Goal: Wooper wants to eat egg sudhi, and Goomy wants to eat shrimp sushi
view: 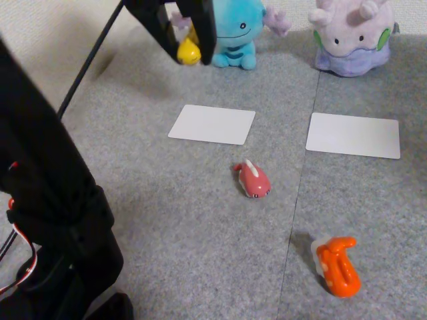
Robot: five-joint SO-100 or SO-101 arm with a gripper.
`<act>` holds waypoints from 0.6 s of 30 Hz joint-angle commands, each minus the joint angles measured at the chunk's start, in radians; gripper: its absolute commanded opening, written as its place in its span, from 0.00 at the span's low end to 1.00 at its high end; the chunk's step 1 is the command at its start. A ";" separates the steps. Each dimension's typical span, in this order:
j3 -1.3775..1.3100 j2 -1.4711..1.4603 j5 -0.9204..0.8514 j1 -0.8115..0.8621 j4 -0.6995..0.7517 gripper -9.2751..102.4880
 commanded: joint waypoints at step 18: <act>-0.092 -0.437 0.054 -0.037 -0.245 0.11</act>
